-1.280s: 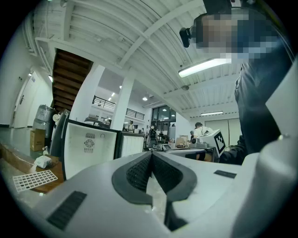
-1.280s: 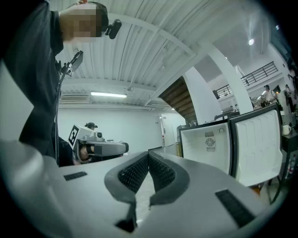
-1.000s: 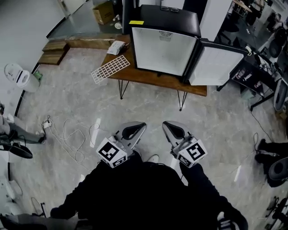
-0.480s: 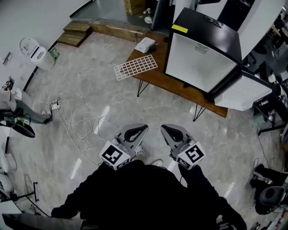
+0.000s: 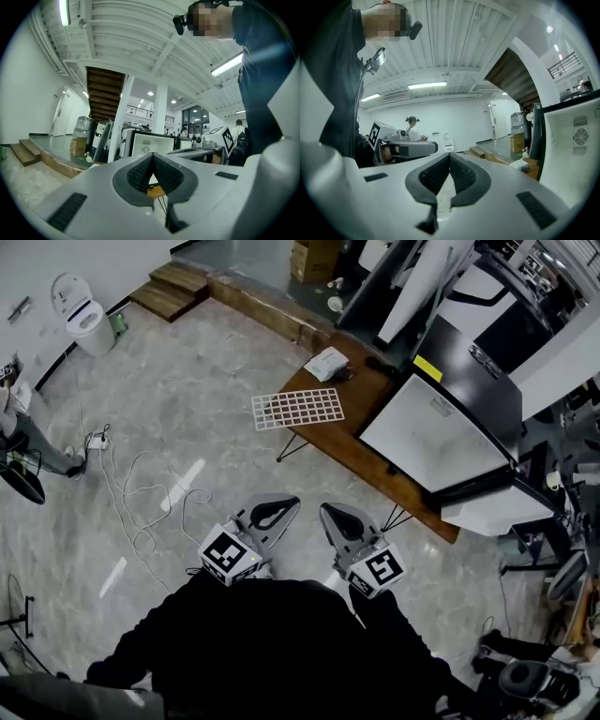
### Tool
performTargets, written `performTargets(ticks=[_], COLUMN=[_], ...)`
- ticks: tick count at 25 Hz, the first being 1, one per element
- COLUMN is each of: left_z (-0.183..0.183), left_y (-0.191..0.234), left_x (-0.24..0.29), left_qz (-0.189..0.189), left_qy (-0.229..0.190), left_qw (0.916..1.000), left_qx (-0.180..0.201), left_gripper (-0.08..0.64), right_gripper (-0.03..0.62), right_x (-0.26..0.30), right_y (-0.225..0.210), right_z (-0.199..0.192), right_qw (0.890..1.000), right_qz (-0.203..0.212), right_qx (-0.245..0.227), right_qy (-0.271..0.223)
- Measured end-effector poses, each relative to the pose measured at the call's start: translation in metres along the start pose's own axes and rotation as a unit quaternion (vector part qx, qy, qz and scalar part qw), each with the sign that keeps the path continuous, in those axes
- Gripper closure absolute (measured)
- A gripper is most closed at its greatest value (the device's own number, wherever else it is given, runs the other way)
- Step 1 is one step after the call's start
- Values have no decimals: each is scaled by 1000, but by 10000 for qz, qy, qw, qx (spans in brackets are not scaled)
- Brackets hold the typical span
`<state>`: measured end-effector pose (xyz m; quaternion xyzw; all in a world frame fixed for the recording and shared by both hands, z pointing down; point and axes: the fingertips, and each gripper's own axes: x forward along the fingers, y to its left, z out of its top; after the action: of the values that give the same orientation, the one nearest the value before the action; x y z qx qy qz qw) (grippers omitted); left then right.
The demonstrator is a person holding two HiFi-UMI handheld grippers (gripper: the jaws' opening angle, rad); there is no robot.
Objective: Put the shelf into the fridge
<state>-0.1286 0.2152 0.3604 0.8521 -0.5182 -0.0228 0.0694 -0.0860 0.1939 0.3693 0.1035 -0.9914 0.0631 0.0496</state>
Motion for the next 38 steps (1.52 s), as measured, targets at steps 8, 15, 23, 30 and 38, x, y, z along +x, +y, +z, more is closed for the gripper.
performTargets(ticks=[8,15,23,30,38], left_z=[2,6,31,9,-40], left_y=[72,116,144,165,195], left_x=[17,62,137,178,194], left_qz=[247,514,1234,1775,2232], left_qy=[-29,-287,-374,-282,-423], left_qw=[9996,9971,9916,9832,9690], left_qx=[-163,-484,-61,-314,-967], left_gripper=[555,555,555,555,555], right_gripper=[586,586,586,587,586], right_x=[64,104,121,131,149], right_y=[-41,-111,-180,-225,-250], right_z=[12,9,17,13,-18], right_qw=[10000,9989,9912,9815,9768], right_qz=[42,439,1320,1873,2071], right_qx=[-56,138,7,306,537], right_qy=[-36,-50,1,-274,-45])
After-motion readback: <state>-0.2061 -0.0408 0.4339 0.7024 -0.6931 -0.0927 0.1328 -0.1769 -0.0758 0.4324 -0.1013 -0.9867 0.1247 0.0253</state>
